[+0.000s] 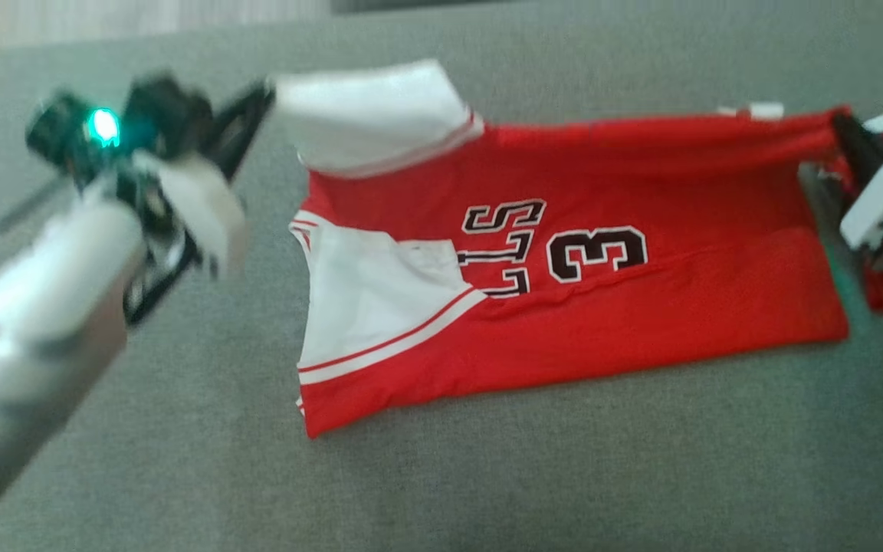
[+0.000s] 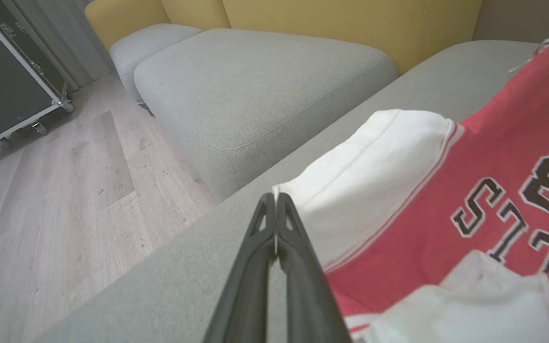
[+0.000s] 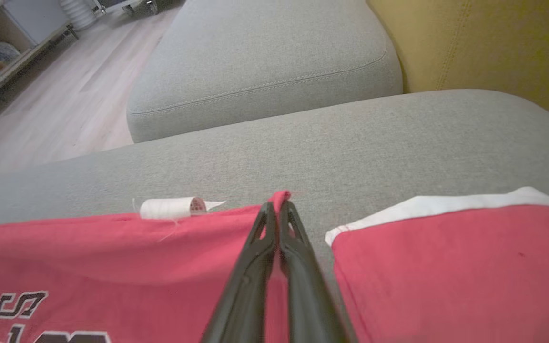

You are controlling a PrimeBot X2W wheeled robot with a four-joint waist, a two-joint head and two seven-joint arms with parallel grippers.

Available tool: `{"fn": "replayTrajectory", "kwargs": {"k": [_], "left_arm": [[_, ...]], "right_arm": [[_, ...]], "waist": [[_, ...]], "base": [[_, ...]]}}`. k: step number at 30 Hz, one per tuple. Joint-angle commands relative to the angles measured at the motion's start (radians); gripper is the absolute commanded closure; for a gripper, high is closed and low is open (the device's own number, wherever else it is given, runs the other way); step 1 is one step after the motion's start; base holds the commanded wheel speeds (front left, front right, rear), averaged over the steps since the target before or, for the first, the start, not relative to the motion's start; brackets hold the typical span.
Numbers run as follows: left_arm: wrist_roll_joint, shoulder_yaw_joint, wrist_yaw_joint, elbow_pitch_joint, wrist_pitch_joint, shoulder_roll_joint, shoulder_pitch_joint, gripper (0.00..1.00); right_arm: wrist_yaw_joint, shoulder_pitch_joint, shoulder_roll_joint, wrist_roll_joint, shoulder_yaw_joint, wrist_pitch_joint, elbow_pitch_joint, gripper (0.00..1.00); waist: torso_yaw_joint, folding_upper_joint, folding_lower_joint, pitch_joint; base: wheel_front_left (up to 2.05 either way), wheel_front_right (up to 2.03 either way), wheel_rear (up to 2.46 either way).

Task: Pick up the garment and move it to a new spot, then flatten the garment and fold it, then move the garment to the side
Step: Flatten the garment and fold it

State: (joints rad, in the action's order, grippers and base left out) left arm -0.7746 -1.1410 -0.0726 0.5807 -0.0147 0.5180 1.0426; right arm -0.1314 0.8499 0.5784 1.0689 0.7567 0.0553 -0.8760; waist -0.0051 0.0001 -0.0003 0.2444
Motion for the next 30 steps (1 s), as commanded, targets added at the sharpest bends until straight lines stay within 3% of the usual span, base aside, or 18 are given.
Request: {"fn": "replayTrajectory", "kwargs": {"k": [1,10,17,18,19,20,21,22,24,30], "left_arm": [[-0.007,0.029,0.025,-0.056,-0.009,0.063,0.006,1.0],[-0.059,0.012,0.183,-0.37,-0.015,0.169,-0.251,1.0],[-0.093,-0.001,0.263,-0.491,-0.028,0.199,-0.378,1.0],[-0.1,-0.003,0.271,-0.501,-0.032,0.198,-0.397,1.0],[-0.11,-0.005,0.279,-0.505,-0.035,0.195,-0.416,1.0],[-0.118,-0.007,0.286,-0.506,-0.041,0.189,-0.433,1.0],[-0.135,-0.01,0.294,-0.5,-0.057,0.168,-0.466,1.0],[-0.138,-0.01,0.3,-0.492,-0.071,0.155,-0.479,0.83],[-0.147,-0.001,0.32,-0.466,-0.111,0.124,-0.506,0.0],[-0.144,0.084,0.434,-0.404,-0.236,0.016,-0.602,0.0]], "right_arm": [[0.001,-0.035,0.029,0.011,0.004,-0.022,0.028,1.0],[0.001,-0.209,0.065,0.028,-0.002,-0.094,0.056,1.0],[0.001,-0.281,0.056,0.03,-0.007,-0.113,0.068,1.0],[0.001,-0.287,0.058,0.022,-0.006,-0.119,0.068,0.95],[0.001,-0.29,0.058,0.012,-0.005,-0.128,0.065,0.8],[0.001,-0.294,0.055,0.005,-0.004,-0.133,0.063,0.53],[0.001,-0.304,0.047,-0.003,-0.006,-0.143,0.058,0.0],[0.001,-0.312,0.042,-0.003,-0.011,-0.152,0.053,0.0],[0.001,-0.333,0.035,0.003,-0.031,-0.18,0.042,0.0],[0.001,-0.45,0.009,0.061,-0.118,-0.273,0.074,0.0]], "waist": [[0.01,-0.0001,0.0003,-0.048],[0.033,-0.0001,0.0003,-0.092],[0.029,-0.0001,0.0003,-0.092],[0.027,-0.0001,0.0003,-0.091],[0.025,-0.0001,0.0003,-0.091],[0.023,-0.0001,0.0003,-0.091],[0.022,-0.0001,0.0003,-0.093],[0.024,-0.0001,0.0003,-0.096],[0.029,-0.0001,0.0003,-0.105],[0.045,-0.0001,0.0003,-0.145]], "base": [[0.0,0.0,0.0],[0.0,0.0,0.0],[0.0,0.0,0.0],[0.0,0.0,0.0],[0.0,0.0,0.0],[0.0,0.0,0.0],[0.0,0.0,0.0],[0.0,0.0,0.0],[0.0,0.0,0.0],[0.0,0.0,0.0]]}}
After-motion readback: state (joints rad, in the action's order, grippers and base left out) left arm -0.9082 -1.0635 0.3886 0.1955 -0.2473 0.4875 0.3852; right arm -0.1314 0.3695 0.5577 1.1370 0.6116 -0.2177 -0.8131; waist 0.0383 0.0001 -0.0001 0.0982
